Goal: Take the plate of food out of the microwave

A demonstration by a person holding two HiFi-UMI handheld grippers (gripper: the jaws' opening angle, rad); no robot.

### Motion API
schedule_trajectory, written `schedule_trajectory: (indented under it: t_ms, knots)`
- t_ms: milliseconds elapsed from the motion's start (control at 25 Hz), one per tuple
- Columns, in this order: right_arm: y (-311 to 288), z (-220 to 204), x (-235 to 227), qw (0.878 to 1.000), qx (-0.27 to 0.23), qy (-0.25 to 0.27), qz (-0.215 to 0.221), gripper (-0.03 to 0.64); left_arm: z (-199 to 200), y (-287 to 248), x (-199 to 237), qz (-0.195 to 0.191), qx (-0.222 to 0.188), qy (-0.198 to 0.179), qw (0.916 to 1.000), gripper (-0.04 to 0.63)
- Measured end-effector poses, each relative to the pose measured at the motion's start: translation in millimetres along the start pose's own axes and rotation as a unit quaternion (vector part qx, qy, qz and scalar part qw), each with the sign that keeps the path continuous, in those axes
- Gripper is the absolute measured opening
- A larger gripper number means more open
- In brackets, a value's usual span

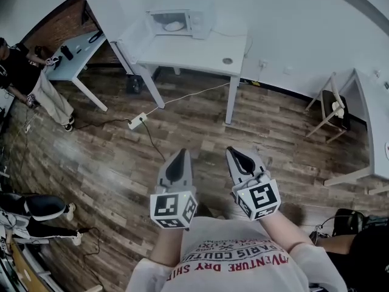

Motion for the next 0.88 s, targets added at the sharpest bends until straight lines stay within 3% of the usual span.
schedule_trajectory:
  t_ms: [120,360,480,640,880]
  knots:
    - [-10.2,-7.5,-0.8,1.000,0.008,-0.006,0.009,0.003,-4.7,-6.5,4.1,-0.001,0.008,0.006,1.0000,0.006]
    - [-60.6,-18.1,-9.6,1.000,0.022,-0.020,0.004,0.003,2.6,-46.0,30.2,-0.016,0.001,-0.025,0.9996,0.007]
    - [-102.4,-14.9,-16.9,1.000,0.012,-0.015,-0.014,0.003,-1.7,-80.6,65.3,-0.016,0.014,-0.035,0.9992,0.006]
    - [-170.3,-8.7,-31.1,0.999,0.007,-0.016,-0.032,0.003,3.7,-136.0,122.1,-0.019,0.019,0.000,0.9996,0.007]
    - [-284.8,-3.3,-51.4,0.998,0.019,-0.034,-0.057,0.003,23.4,-222.0,213.6,-0.018,0.024,0.006,0.9995,0.007]
Point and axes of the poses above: the fingertips, and each gripper's own axes: y backward along the fingers, x to its left, z out of its top, the point moved 4 cm from there along y, backward along the fingers, and after that the axes turned 8 degrees about -x, right-handed, at the moved point
